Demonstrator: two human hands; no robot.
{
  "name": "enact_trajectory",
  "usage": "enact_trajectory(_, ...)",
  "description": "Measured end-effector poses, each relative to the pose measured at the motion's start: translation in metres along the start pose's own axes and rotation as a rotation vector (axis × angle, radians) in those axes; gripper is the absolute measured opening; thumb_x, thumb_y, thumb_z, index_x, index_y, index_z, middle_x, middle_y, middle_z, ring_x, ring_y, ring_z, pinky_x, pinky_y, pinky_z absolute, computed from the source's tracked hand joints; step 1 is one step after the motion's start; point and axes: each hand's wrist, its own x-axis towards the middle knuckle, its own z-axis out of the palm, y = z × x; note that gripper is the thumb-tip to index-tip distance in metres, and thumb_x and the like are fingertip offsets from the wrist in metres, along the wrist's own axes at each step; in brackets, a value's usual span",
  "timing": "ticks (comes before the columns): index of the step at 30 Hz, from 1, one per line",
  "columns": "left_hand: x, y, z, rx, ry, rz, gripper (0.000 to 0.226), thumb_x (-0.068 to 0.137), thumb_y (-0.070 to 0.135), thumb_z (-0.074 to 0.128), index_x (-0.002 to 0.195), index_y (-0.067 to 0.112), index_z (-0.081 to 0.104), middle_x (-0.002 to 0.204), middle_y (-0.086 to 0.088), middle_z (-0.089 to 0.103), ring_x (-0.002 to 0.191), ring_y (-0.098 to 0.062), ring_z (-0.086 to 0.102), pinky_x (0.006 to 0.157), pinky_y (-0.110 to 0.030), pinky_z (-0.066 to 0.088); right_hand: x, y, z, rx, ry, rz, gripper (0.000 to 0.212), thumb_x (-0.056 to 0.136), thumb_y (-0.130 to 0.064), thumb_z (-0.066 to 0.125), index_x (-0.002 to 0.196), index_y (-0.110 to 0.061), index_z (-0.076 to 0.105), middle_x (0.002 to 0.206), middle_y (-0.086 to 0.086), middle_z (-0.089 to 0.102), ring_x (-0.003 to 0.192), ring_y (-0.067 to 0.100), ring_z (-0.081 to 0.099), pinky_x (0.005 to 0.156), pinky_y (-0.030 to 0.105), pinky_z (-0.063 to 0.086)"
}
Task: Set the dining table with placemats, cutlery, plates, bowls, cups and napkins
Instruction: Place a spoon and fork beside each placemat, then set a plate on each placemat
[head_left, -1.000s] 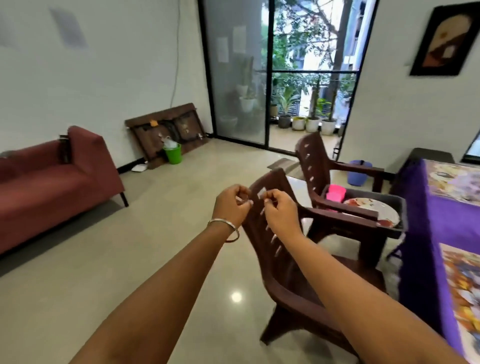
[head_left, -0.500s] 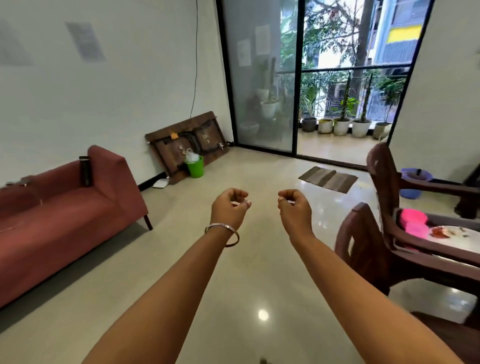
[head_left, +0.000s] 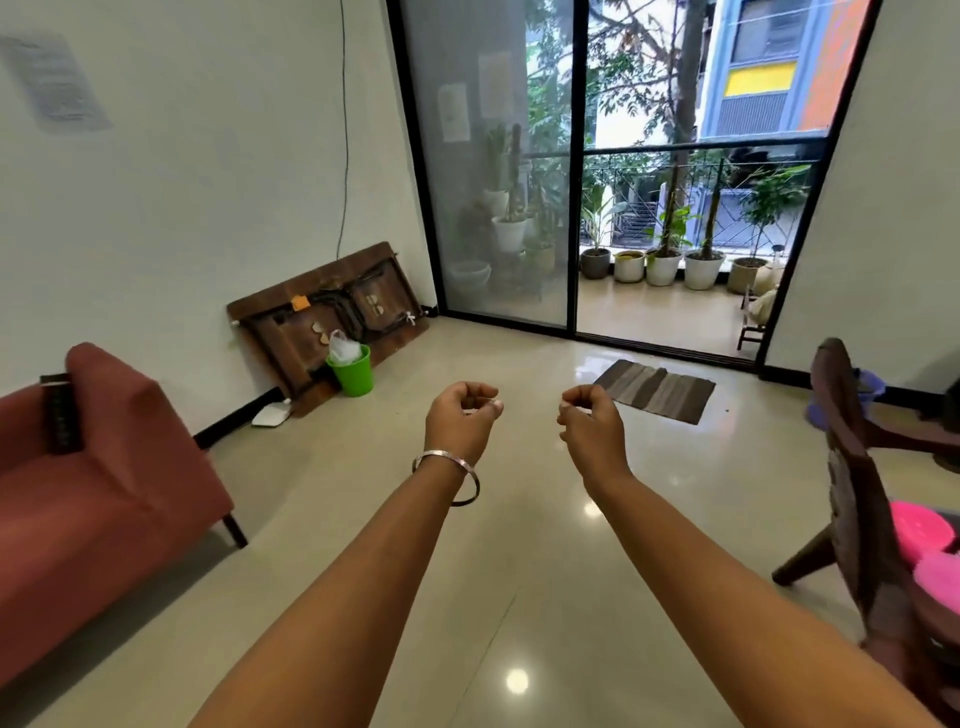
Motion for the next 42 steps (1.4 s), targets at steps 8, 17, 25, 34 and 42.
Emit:
enact_trajectory(8,0.175,-0.014,0.105,-0.264,-0.134,-0.089,0.013,0.089,0.007,0.06,0.101,0.011,0.065,0.082,0.001,0.062,0.071,-0.011,0.057,0.059,-0.023,0.051,0.177,0.021,0.011,0.006,0.124,-0.016,0.02,0.093,-0.005,0.044,0.089,-0.021,0.055,0.094,0.0,0.058,0.082,0.012,0.057,0.07,0.03,0.048)
enact_trajectory(17,0.399,-0.006,0.259,-0.213,-0.437,-0.096,0.02,0.089,-0.005,0.054,0.087,0.012,0.064,0.077,-0.001,0.063,0.066,-0.014,0.058,0.052,-0.019,0.049,0.4,0.042,-0.025,-0.081,0.468,0.029,0.009,0.098,-0.024,0.046,0.097,-0.023,0.056,0.1,0.006,0.061,0.088,0.02,0.061,0.083,0.038,0.052)
enact_trajectory(25,0.459,-0.019,0.459,-0.071,-0.818,0.037,0.035,0.08,-0.024,0.04,0.083,0.005,0.062,0.076,-0.002,0.061,0.072,-0.014,0.057,0.054,-0.009,0.048,0.494,0.088,-0.149,0.013,0.885,0.108,0.025,0.097,-0.023,0.049,0.12,-0.018,0.041,0.099,0.001,0.055,0.076,0.012,0.058,0.071,0.032,0.051)
enact_trajectory(34,0.465,0.008,0.685,0.04,-1.214,0.12,0.015,0.086,-0.004,0.058,0.091,0.007,0.066,0.081,-0.001,0.062,0.071,-0.008,0.055,0.073,-0.026,0.044,0.582,0.116,-0.318,0.111,1.276,0.105,0.03,0.099,-0.022,0.047,0.126,-0.014,0.036,0.079,0.0,0.055,0.068,0.015,0.054,0.062,0.029,0.046)
enact_trajectory(42,0.459,0.023,0.847,0.055,-1.38,0.072,0.012,0.087,-0.004,0.057,0.096,-0.002,0.065,0.083,0.001,0.061,0.072,-0.005,0.053,0.08,-0.029,0.046,0.651,0.144,-0.441,0.116,1.402,0.152,0.024,0.099,-0.024,0.048,0.121,-0.019,0.038,0.083,0.0,0.056,0.073,0.015,0.055,0.063,0.028,0.046)
